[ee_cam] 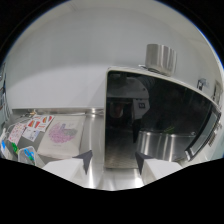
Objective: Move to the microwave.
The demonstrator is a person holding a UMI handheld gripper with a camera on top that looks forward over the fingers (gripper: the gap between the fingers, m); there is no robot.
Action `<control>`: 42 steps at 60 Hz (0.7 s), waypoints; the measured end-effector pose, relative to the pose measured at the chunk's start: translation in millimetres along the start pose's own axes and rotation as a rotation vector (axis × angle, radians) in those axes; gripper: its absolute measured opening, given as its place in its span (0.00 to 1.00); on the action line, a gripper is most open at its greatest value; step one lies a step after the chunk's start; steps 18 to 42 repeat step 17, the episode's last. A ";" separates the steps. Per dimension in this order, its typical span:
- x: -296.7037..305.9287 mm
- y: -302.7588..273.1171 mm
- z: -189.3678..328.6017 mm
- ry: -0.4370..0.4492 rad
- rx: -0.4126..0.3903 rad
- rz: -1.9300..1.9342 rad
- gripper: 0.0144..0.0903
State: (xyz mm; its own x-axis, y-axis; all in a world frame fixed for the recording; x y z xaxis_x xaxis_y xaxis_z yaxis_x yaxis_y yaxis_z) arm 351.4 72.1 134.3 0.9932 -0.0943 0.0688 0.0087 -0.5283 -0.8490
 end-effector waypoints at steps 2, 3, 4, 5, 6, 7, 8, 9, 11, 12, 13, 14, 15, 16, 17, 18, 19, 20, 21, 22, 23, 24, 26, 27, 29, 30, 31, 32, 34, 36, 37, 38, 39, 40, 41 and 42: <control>0.3 0.2 0.1 0.001 -0.001 0.001 0.92; 0.6 0.1 0.4 0.002 -0.001 0.001 0.92; 0.8 0.1 0.5 0.003 -0.002 0.001 0.92; 0.9 0.0 0.7 0.003 -0.002 0.001 0.92; 1.0 -0.1 0.9 0.003 -0.001 0.001 0.92; 1.1 -0.2 1.0 0.004 -0.001 0.001 0.92; 1.4 -0.3 1.1 0.005 0.000 0.001 0.92; 1.5 -0.4 1.1 0.006 0.000 0.001 0.92; 1.8 -1.1 0.9 0.008 0.003 0.001 0.92; 1.9 -1.5 0.9 0.009 0.005 0.001 0.92; 2.3 -1.8 0.7 0.010 0.007 0.001 0.93; 2.5 -2.1 0.6 0.011 0.008 0.001 0.92; 2.7 -2.2 0.6 0.012 0.008 0.002 0.92; 2.7 -2.1 0.2 0.014 0.008 0.003 0.92; 2.6 -2.2 0.0 0.014 0.009 0.004 0.92; 2.6 -2.2 0.0 0.014 0.009 0.004 0.92; 2.6 -2.2 0.0 0.014 0.009 0.004 0.92; 2.6 -2.2 0.0 0.014 0.009 0.004 0.92; 2.6 -2.2 0.0 0.014 0.009 0.004 0.92; 2.6 -2.2 0.0 0.014 0.009 0.004 0.92; 2.6 -2.2 0.0 0.014 0.009 0.004 0.92; 2.6 -2.2 0.0 0.014 0.009 0.004 0.92; 2.6 -2.2 0.0 0.014 0.009 0.004 0.92; 2.6 -2.2 0.0 0.014 0.009 0.004 0.92; 2.6 -2.2 0.0 0.014 0.009 0.004 0.92; 2.6 -2.2 0.0 0.014 0.009 0.004 0.92; 2.6 -2.2 0.0 0.014 0.009 0.004 0.92; 2.6 -2.2 0.0 0.014 0.009 0.004 0.92; 2.6 -2.2 0.0 0.014 0.009 0.004 0.92; 2.6 -2.2 0.0 0.014 0.009 0.004 0.92; 2.6 -2.2 0.0 0.014 0.009 0.004 0.92; 2.6 -2.2 0.0 0.014 0.009 0.004 0.92; 2.6 -2.2 0.0 0.014 0.009 0.004 0.92; 2.6 -2.2 0.0 0.014 0.009 0.004 0.92; 2.6 -2.2 0.0 0.014 0.009 0.004 0.92; 2.6 -2.2 0.0 0.014 0.009 0.004 0.92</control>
